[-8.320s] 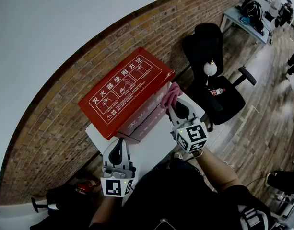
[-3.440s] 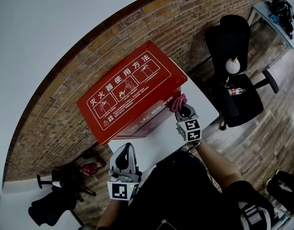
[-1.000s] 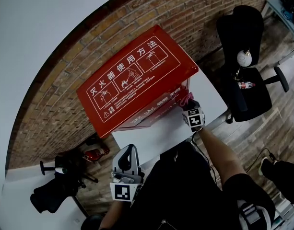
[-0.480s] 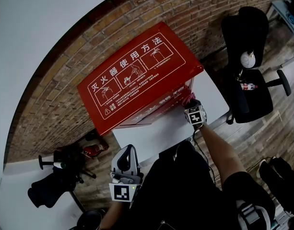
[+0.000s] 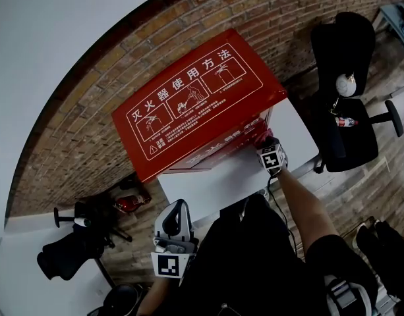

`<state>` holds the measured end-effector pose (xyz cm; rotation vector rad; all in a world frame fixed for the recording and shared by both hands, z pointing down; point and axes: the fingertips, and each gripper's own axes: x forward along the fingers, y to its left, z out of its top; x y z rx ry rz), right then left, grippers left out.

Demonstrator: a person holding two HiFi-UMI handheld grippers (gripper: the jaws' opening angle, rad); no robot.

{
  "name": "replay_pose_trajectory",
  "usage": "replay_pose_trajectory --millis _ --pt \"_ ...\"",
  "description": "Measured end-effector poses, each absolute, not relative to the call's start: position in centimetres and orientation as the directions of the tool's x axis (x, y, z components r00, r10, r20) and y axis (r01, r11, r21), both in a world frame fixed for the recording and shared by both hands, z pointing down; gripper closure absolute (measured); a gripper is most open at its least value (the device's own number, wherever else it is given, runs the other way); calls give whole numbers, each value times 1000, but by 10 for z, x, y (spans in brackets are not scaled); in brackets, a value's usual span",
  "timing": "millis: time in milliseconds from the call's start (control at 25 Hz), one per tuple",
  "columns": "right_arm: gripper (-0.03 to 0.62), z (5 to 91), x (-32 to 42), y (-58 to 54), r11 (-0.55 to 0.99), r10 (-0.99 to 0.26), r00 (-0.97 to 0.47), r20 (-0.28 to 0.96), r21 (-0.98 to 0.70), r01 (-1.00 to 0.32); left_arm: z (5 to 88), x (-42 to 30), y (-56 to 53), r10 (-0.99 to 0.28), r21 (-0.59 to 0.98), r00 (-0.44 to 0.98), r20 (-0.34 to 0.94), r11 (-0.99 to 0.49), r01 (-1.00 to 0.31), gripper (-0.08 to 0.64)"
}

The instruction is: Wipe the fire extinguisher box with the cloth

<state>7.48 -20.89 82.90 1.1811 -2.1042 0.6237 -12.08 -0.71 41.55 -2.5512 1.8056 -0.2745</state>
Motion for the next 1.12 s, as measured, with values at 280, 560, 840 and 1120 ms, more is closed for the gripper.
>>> replay_pose_trajectory --millis 280,560,840,1120 --pt "529 848 78 -210 486 -544 -361 757 -66 -871 419 -129 1 -941 -100 300 157 -317 -943 511" --pt "529 858 78 -210 484 -519 -341 784 -59 -873 419 -138 5 -947 -101 282 155 -299 -949 511" --pt "529 866 80 -209 462 -518 -316 795 -51 -885 423 -145 6 -949 -94 274 157 -291 -952 511" --pt "529 863 69 -204 467 -512 -331 792 -67 -882 424 -149 7 -947 -87 279 161 -295 -952 511"
